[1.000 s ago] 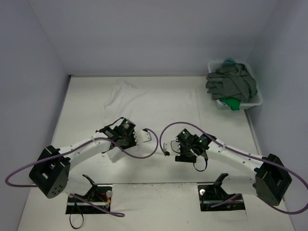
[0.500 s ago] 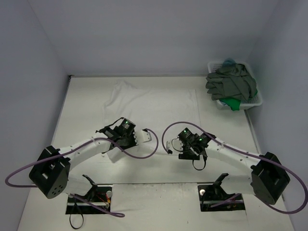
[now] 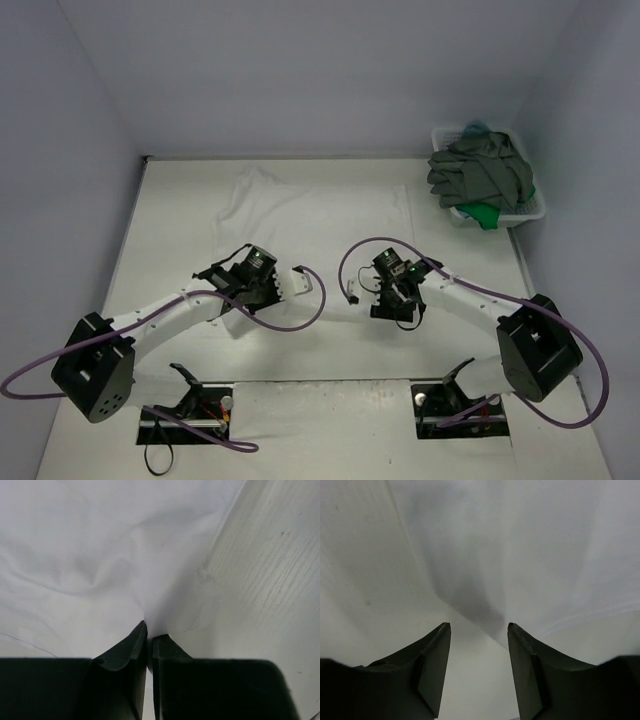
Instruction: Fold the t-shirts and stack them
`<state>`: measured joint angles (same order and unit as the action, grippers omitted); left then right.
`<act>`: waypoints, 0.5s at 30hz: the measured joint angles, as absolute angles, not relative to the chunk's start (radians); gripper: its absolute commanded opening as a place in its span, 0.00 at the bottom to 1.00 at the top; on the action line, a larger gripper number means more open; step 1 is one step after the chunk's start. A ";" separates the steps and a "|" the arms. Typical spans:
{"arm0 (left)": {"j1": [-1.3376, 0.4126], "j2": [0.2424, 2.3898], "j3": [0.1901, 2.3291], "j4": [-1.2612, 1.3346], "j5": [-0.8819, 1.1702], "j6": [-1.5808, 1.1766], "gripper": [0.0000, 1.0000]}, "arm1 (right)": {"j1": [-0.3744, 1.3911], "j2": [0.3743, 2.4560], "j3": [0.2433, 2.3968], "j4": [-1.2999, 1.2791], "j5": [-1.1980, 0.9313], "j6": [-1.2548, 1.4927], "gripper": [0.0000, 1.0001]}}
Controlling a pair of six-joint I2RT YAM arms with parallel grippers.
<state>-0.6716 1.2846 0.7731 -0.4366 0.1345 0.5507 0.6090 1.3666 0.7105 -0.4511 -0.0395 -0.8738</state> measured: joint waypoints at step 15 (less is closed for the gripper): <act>-0.672 1.285 0.770 -0.439 0.142 0.546 0.03 | 0.609 1.477 0.748 -0.445 -0.030 -0.907 0.47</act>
